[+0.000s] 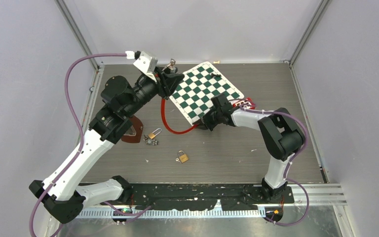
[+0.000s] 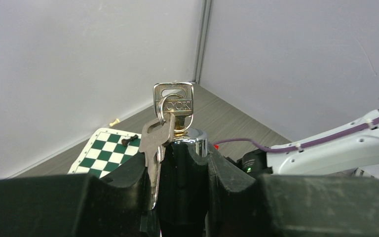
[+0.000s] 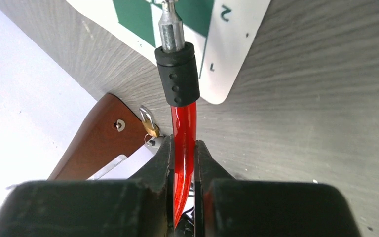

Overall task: Lock with the key
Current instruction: Lock the lock.

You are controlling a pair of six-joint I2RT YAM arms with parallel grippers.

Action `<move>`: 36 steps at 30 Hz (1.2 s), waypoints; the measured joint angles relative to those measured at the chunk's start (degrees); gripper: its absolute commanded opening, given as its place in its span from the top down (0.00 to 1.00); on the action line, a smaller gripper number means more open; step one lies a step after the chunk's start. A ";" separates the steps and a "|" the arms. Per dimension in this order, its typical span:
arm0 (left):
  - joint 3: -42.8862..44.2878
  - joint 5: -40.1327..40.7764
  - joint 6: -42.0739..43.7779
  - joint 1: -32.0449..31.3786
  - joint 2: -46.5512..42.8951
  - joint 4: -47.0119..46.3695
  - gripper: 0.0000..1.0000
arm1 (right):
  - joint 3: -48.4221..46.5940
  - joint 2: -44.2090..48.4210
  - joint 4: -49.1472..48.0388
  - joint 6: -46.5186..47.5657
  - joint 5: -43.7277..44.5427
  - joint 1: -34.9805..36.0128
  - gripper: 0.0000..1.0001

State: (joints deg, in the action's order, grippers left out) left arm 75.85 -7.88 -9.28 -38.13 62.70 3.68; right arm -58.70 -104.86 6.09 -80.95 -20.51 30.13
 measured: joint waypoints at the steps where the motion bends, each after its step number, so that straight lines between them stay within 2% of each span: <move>1: 0.00 0.37 -0.17 0.00 0.00 0.24 1.00 | 0.26 1.51 0.55 0.48 0.90 -0.17 0.95; 6: 0.90 2.16 -0.61 0.00 0.07 3.43 1.00 | 0.42 11.04 3.65 5.42 6.97 -1.16 0.95; 11: 7.17 -0.74 -1.14 2.08 2.62 9.99 1.00 | -1.11 18.84 4.81 17.66 13.09 -1.70 0.95; 17: 14.91 -16.87 -3.17 9.27 8.98 17.07 1.00 | -0.85 27.45 -1.95 43.93 16.52 2.91 0.95; 20: 16.63 -26.12 -3.17 11.58 11.67 20.70 1.00 | 2.45 34.58 -6.67 57.24 15.61 7.43 0.95; 24: 16.44 -38.45 0.90 12.50 12.92 24.28 1.00 | 4.00 40.92 -8.94 72.78 12.85 12.26 0.95; 30: 14.08 -50.05 11.06 12.44 10.93 27.47 1.00 | 3.96 42.01 -7.72 87.43 12.94 17.31 0.95; 36: 13.60 -52.54 18.53 12.44 9.99 31.89 1.00 | 3.96 44.17 -5.86 95.32 14.97 20.48 0.95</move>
State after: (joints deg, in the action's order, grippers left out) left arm 89.45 -60.42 9.26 -25.69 72.69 35.57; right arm -54.74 -60.69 0.23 14.37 -5.54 50.61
